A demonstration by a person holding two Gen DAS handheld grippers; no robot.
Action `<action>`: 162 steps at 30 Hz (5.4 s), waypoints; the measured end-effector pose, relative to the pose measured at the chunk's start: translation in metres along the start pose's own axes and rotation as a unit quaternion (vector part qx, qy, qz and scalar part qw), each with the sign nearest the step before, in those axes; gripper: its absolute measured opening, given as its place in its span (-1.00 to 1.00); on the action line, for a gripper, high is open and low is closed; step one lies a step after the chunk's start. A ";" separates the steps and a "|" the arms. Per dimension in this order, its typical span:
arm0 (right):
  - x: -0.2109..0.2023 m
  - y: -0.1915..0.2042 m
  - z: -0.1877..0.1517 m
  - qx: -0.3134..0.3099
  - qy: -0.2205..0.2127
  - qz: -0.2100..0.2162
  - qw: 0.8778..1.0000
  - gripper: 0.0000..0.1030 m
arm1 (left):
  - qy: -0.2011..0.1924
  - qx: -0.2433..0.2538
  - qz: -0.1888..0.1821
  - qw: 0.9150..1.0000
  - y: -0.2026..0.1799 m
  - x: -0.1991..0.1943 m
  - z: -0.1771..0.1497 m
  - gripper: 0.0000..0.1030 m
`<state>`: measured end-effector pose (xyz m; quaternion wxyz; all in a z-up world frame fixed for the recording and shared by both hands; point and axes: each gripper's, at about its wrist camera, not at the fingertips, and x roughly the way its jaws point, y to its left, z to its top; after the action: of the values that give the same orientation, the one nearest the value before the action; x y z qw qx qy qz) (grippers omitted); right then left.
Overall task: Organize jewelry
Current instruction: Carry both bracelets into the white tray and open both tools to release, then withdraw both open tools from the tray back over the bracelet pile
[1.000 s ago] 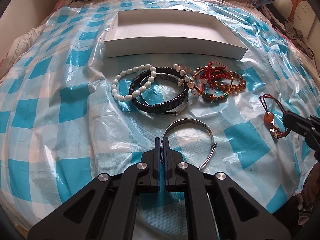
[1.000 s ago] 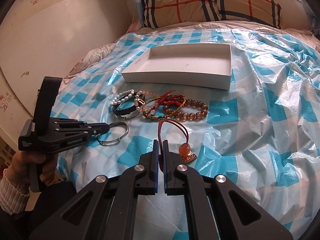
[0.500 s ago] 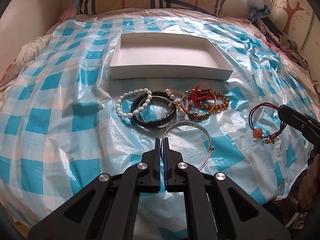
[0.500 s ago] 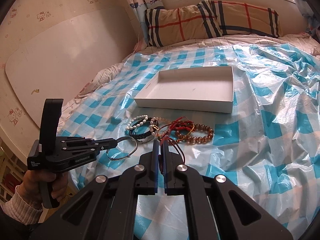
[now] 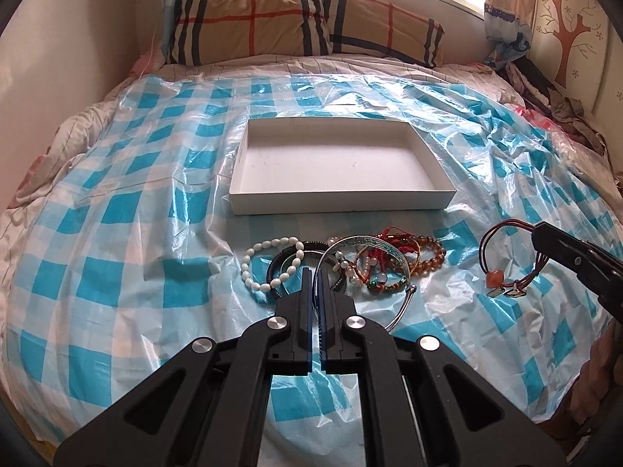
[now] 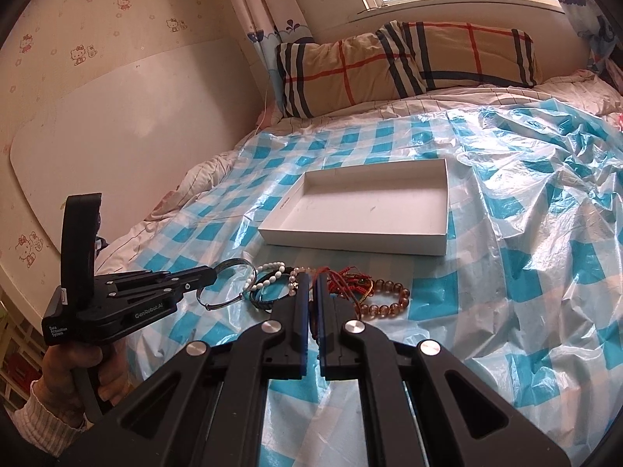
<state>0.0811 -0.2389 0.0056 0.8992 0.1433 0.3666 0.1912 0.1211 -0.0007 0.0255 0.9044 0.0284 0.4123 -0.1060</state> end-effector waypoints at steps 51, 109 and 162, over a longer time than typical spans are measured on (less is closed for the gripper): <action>0.148 -0.064 0.077 -0.012 -0.023 -0.056 0.998 -0.04 | 0.005 -0.008 0.007 1.000 -0.001 0.153 0.108 -0.78; 0.063 0.001 -0.002 -0.049 0.048 -0.050 0.996 0.08 | 0.036 -0.036 0.025 0.998 0.024 0.032 -0.022 0.51; 0.070 0.000 -0.002 -0.057 0.050 -0.048 0.996 0.08 | 0.041 -0.042 0.029 0.998 0.025 0.038 -0.025 0.62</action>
<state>0.1254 -0.2069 -0.0382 0.8945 0.0646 0.4061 0.1755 0.1321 0.0204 -0.0203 0.8898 0.0068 0.4521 -0.0612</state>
